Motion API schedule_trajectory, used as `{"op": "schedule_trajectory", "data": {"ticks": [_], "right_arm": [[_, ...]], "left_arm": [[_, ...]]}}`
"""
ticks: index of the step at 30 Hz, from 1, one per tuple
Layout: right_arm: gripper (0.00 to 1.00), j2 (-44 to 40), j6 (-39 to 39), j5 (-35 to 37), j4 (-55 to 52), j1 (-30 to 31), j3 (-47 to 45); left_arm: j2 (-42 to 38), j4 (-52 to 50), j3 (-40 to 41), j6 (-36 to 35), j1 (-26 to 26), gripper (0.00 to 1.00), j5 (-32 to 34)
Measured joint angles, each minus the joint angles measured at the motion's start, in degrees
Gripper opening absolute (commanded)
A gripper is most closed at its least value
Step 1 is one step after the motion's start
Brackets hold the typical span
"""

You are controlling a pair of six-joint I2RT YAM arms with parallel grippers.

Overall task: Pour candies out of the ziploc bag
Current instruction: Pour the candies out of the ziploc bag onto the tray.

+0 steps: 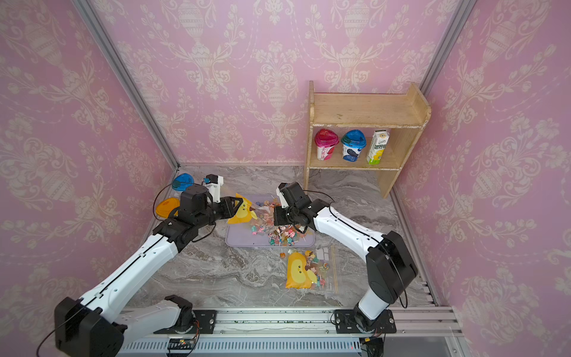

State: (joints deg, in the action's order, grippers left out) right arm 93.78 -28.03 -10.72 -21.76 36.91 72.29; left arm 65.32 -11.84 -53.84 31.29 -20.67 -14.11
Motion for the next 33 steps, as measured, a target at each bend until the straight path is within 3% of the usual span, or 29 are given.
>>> {"op": "schedule_trajectory", "data": {"ticks": [33], "right_arm": [[0.0,2.84,0.9,-0.44,-0.55,1.14,3.61]], "left_arm": [[-1.97,-1.25,-0.42,-1.53,1.16,0.0,0.59]]}}
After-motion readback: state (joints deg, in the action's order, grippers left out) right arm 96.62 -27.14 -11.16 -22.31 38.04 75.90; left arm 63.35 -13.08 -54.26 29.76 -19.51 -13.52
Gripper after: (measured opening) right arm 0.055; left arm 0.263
